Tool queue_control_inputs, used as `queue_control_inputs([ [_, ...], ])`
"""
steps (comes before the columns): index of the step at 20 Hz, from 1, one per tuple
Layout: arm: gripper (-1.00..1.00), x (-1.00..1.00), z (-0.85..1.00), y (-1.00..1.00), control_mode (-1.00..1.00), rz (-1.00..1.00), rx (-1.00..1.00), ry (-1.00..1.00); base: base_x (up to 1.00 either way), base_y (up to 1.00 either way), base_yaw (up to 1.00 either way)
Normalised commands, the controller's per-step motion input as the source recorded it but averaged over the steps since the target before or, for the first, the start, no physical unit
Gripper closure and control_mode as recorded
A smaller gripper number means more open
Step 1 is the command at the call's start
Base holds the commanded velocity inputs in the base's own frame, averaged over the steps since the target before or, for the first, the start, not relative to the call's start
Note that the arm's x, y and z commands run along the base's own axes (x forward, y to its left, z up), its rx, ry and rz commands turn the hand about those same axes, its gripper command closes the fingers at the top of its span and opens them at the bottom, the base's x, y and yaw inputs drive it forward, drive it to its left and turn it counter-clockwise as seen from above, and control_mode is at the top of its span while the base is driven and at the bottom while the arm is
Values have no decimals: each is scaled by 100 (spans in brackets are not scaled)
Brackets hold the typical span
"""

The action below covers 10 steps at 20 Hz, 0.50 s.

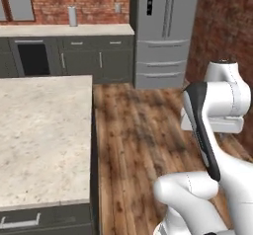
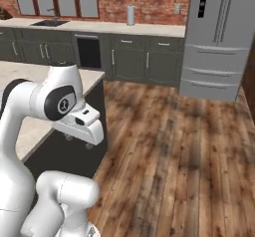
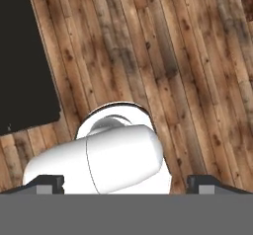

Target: Turn on the burner for the pot on the stove. Wait thirty seconds for the pot to heat up. Then add the onion to the pot.

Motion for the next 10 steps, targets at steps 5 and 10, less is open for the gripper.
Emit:
queue_control_inputs([
  [5, -100, 0, 0, 0, 100, 0, 0, 0, 100, -97, 24],
  [10, -100, 0, 0, 0, 100, 0, 0, 0, 100, -98, 25],
])
